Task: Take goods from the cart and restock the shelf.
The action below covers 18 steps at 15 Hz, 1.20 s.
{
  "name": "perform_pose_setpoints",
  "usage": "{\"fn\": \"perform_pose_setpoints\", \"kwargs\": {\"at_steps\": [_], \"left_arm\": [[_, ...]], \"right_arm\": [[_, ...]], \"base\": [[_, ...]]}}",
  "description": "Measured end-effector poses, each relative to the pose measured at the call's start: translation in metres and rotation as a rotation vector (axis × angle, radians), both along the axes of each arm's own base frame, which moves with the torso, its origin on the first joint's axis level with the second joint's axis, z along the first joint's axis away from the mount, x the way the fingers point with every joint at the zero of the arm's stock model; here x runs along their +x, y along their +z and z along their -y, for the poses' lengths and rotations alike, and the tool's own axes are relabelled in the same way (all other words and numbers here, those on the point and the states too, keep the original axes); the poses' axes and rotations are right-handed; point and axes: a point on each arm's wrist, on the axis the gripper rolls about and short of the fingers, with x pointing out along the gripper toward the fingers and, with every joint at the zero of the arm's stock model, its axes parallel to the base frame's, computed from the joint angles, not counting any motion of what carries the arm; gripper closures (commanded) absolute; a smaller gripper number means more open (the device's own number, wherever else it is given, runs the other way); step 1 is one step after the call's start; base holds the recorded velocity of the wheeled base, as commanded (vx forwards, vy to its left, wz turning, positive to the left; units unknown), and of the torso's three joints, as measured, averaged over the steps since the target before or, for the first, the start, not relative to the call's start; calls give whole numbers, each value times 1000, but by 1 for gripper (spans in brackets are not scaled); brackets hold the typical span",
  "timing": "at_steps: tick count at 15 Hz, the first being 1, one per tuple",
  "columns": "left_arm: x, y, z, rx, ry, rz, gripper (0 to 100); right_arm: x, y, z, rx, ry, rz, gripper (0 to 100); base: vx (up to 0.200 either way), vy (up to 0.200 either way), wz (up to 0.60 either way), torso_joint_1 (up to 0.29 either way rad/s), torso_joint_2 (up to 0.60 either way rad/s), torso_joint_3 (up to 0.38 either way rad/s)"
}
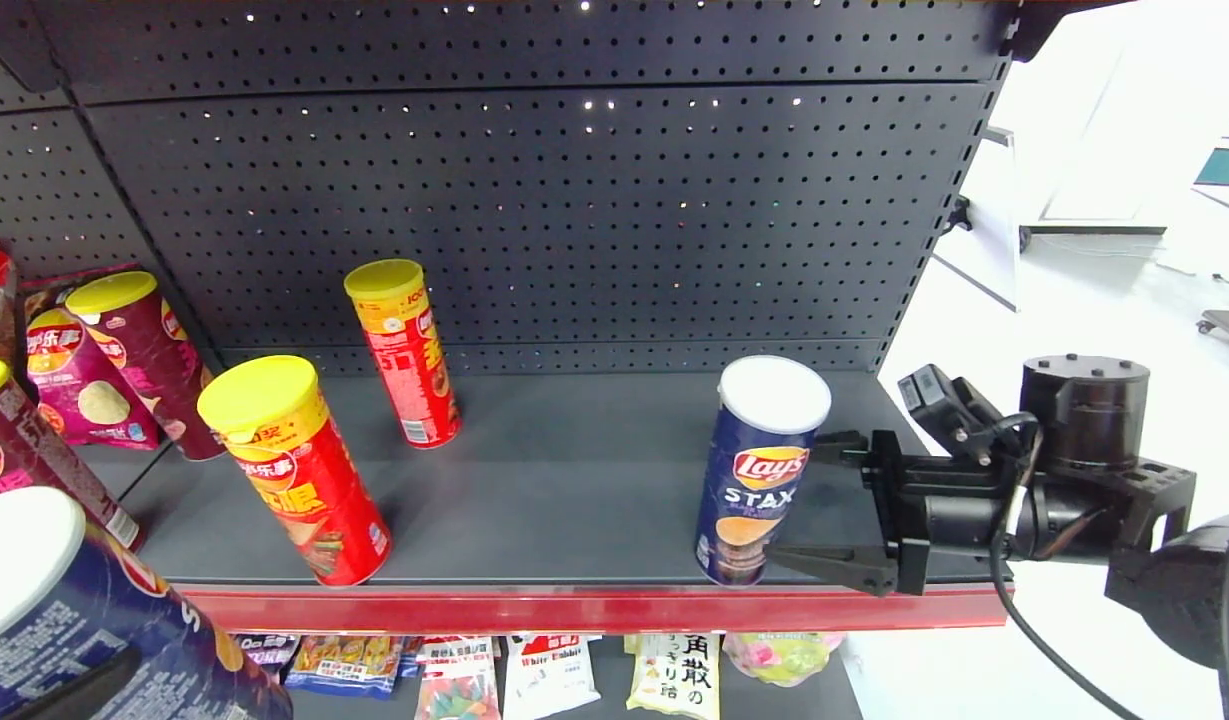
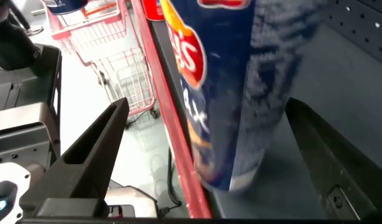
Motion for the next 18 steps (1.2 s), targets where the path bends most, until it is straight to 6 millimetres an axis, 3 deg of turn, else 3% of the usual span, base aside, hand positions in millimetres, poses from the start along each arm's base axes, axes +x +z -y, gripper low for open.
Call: {"fn": "perform_pose_setpoints", "kwargs": {"at_steps": [8,13,18], "left_arm": [[-6,-4,0,-4,9,12,100],[-13,-11,-1,-5,10,29,100],[-16,-8,-1,-5,24,57,100]], "right_arm": [[-59,11,60,-24,-298,29,0],[-118,19,80,-33,-741,85,0],[-173,22,91,26,-1051,212,0]], "base": [[0,0,0,0,0,0],[0,0,0,0,0,0],[0,0,0,0,0,0]]}}
